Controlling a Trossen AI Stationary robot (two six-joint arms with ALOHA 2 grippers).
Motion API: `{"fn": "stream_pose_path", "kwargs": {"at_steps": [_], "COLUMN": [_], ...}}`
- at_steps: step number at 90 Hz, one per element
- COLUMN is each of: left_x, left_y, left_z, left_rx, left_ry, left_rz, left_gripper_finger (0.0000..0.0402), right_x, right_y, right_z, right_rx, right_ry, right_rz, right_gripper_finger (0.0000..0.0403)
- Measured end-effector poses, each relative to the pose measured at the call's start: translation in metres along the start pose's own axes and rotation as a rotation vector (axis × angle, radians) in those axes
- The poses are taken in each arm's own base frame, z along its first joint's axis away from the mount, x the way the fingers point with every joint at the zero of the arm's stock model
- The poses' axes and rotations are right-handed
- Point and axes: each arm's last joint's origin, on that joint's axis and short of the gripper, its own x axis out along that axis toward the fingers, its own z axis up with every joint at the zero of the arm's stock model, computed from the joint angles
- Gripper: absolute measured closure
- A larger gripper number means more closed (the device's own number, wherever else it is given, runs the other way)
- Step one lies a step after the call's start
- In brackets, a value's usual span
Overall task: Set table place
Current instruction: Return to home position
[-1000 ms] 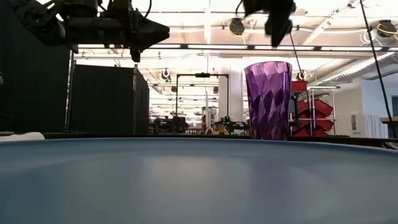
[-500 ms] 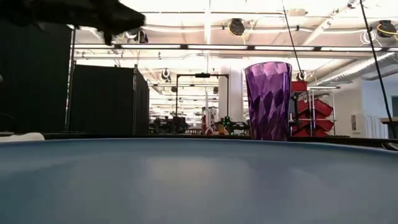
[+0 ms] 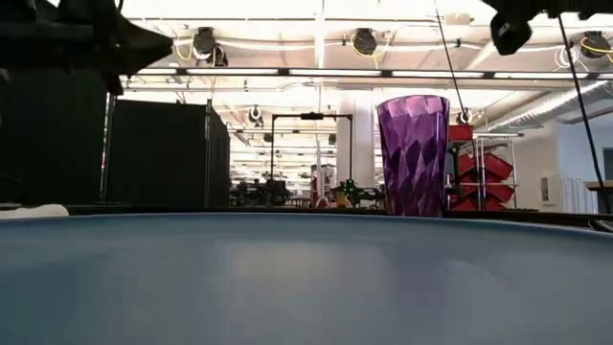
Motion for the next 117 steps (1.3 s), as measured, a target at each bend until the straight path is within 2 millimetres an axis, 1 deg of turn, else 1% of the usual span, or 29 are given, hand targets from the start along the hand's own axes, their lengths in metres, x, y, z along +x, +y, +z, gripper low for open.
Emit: {"fn": "stream_pose_path", "kwargs": {"at_steps": [10, 17, 30, 46, 57, 70, 86, 92, 106, 117], "left_x": [0.004, 0.006, 0.007, 0.004, 0.001, -0.007, -0.009, -0.009, -0.011, -0.012], "left_y": [0.0, 0.0, 0.0, 0.001, 0.001, 0.005, 0.005, 0.004, 0.003, 0.001], "left_z": [-0.005, -0.009, -0.012, -0.018, -0.02, -0.031, -0.024, -0.026, -0.033, -0.037], "left_rx": [0.016, 0.031, 0.043, 0.059, 0.045, 0.034, 0.014, 0.018, 0.008, 0.001], "left_ry": [0.032, 0.064, 0.092, 0.158, 0.153, 0.154, 0.1, 0.116, 0.193, 0.235], "left_rz": [0.018, 0.027, 0.031, 0.03, 0.018, 0.024, 0.008, -0.016, -0.058, -0.075], "left_gripper_finger": [0.0334, 0.0334, 0.0334, 0.0334, 0.0334, 0.0334, 0.0334, 0.0334, 0.0334, 0.0334], "right_x": [0.014, 0.021, 0.025, 0.019, 0.014, 0.006, -0.002, -0.004, -0.006, -0.006], "right_y": [-0.007, -0.011, -0.013, -0.012, -0.012, -0.015, -0.016, -0.017, -0.021, -0.022], "right_z": [-0.012, -0.021, -0.027, -0.028, -0.033, -0.052, -0.065, -0.073, -0.097, -0.1], "right_rx": [-0.001, 0.007, 0.045, 0.018, 0.017, 0.047, 0.045, 0.041, 0.057, 0.078], "right_ry": [0.013, 0.053, 0.105, 0.122, 0.109, 0.089, -0.003, -0.014, -0.008, 0.032], "right_rz": [-0.023, 0.017, 0.09, 0.112, 0.115, 0.117, 0.155, 0.163, 0.163, 0.154], "right_gripper_finger": [0.0264, 0.0264, 0.0264, 0.0264, 0.0264, 0.0264, 0.0264, 0.0264, 0.0264, 0.0264]}}
